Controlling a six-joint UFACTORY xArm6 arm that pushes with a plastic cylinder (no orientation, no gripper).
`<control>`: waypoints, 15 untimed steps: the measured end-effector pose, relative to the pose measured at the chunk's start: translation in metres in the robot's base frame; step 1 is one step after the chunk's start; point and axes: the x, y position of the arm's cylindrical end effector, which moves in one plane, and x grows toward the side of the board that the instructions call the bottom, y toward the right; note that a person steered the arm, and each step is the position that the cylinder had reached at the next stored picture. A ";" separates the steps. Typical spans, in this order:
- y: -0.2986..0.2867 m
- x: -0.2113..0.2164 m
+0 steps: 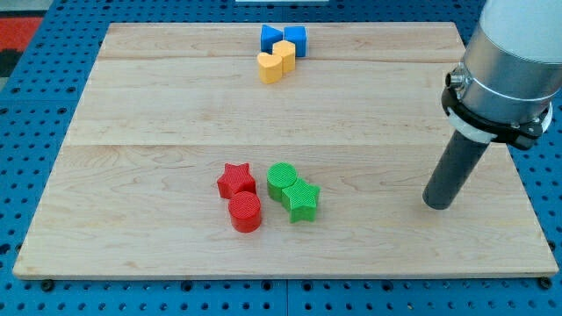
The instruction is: Move the blue cube along with a blue triangle to the top left
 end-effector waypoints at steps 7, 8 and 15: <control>-0.077 -0.312; -0.162 -0.312; -0.317 -0.311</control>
